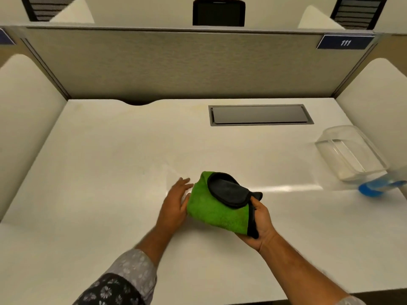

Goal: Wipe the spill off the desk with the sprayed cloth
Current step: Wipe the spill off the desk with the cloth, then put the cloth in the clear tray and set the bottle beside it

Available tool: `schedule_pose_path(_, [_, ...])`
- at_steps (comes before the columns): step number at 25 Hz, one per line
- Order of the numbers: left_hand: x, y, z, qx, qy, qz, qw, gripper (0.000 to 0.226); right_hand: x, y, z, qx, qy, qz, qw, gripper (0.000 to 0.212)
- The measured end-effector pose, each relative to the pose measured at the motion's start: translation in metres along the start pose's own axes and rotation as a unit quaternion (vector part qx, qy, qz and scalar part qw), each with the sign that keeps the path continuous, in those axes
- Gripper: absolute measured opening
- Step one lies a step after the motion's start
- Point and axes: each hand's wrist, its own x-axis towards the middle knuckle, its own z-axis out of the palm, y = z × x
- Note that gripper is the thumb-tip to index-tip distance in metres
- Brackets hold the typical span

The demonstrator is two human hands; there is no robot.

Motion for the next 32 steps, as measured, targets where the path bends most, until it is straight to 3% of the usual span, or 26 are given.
schedule_pose_path(2, [-0.008, 0.029, 0.013, -0.168, 0.019, -0.110, 0.979, 0.035, 0.003, -0.009, 0.002, 0.001, -0.025, -0.002, 1.000, 0.045])
schedule_pose_path(5, [-0.007, 0.066, 0.022, -0.384, 0.067, -0.291, 0.874, 0.036, 0.003, -0.032, 0.004, -0.023, -0.050, -0.001, 0.998, 0.048])
schedule_pose_path(7, [-0.007, 0.078, 0.025, -0.478, 0.061, -0.339, 0.808, 0.052, 0.002, -0.050, 0.002, -0.058, -0.057, 0.006, 0.997, 0.051])
schedule_pose_path(8, [-0.007, 0.084, 0.027, -0.495, 0.053, -0.341, 0.797, 0.059, 0.001, -0.060, 0.000, -0.080, -0.062, 0.011, 0.995, 0.053])
schedule_pose_path(13, [-0.003, 0.119, 0.046, -0.422, 0.011, -0.307, 0.853, 0.056, 0.002, -0.104, -0.017, -0.206, -0.064, 0.049, 0.975, 0.066])
schedule_pose_path(16, [-0.001, 0.148, 0.066, -0.387, 0.029, -0.323, 0.863, 0.047, 0.002, -0.128, -0.038, -0.253, -0.043, 0.043, 0.965, 0.068])
schedule_pose_path(18, [0.001, 0.166, 0.084, -0.362, 0.065, -0.339, 0.866, 0.047, 0.000, -0.147, -0.052, -0.285, -0.050, 0.019, 0.957, 0.072])
schedule_pose_path(21, [0.003, 0.185, 0.109, -0.308, 0.110, -0.320, 0.889, 0.027, -0.004, -0.177, -0.071, -0.337, -0.084, -0.063, 0.936, 0.101])
schedule_pose_path(23, [0.003, 0.191, 0.118, -0.316, 0.079, -0.280, 0.903, 0.043, -0.006, -0.196, -0.085, -0.366, -0.113, -0.113, 0.917, 0.105])
schedule_pose_path(25, [0.004, 0.195, 0.125, -0.315, 0.018, -0.249, 0.916, 0.077, -0.008, -0.218, -0.097, -0.413, -0.158, -0.155, 0.883, 0.103])
schedule_pose_path(27, [0.009, 0.199, 0.129, -0.260, -0.045, -0.211, 0.941, 0.093, -0.012, -0.237, -0.103, -0.473, -0.170, -0.193, 0.842, 0.098])
schedule_pose_path(29, [0.019, 0.208, 0.136, -0.175, -0.089, -0.194, 0.961, 0.083, -0.019, -0.256, -0.107, -0.531, -0.154, -0.237, 0.799, 0.080])
schedule_pose_path(32, [0.038, 0.223, 0.146, -0.022, -0.090, -0.157, 0.983, 0.042, -0.024, -0.274, -0.115, -0.577, -0.119, -0.277, 0.759, 0.045])
